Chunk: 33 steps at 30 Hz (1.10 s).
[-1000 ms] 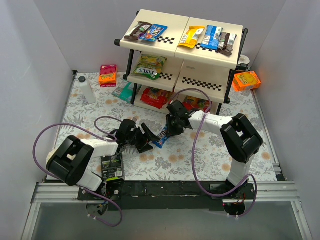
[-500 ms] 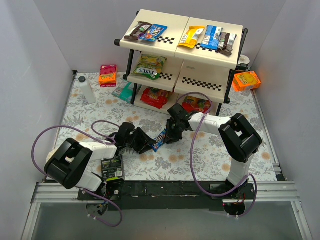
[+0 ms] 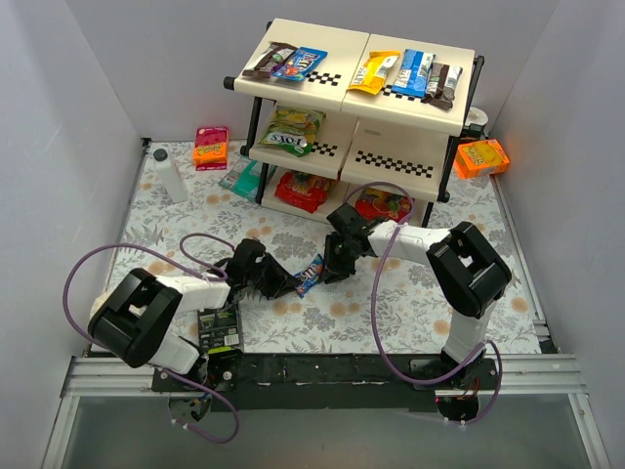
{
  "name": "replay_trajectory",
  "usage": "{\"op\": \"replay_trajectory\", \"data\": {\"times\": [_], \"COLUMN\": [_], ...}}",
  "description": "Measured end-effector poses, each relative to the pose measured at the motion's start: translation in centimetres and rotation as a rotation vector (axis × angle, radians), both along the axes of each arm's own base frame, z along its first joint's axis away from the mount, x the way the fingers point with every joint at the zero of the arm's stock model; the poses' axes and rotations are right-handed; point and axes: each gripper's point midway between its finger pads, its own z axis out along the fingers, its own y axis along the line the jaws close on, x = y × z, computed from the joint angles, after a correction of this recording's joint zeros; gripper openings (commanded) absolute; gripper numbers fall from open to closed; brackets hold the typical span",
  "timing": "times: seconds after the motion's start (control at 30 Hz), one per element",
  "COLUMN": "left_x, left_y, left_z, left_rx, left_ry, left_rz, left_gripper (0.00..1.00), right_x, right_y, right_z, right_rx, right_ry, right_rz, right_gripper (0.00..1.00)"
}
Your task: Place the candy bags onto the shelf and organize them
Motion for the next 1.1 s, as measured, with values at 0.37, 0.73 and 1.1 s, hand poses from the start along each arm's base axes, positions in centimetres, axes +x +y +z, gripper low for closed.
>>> {"op": "replay_trajectory", "data": {"times": [0.37, 0.73, 1.1], "left_x": [0.4, 3.1, 1.2], "left_y": [1.5, 0.9, 0.7], "left_z": [1.6, 16.3, 30.0], "left_rx": [0.111, 0.034, -0.162], "left_ry": [-0.026, -0.338, -0.701], "left_rz": [0.014, 0.005, -0.056], "left_gripper": [0.00, 0.00, 0.00], "right_x": [0.2, 0.1, -0.1], "right_y": [-2.8, -8.6, -12.0], "right_z": [1.0, 6.1, 7.6], "right_rx": [-0.099, -0.148, -0.188], "right_ry": [-0.098, -0.364, -0.483], "right_rz": [0.009, -0.077, -0.175], "right_gripper": [0.50, 0.49, 0.47]}}
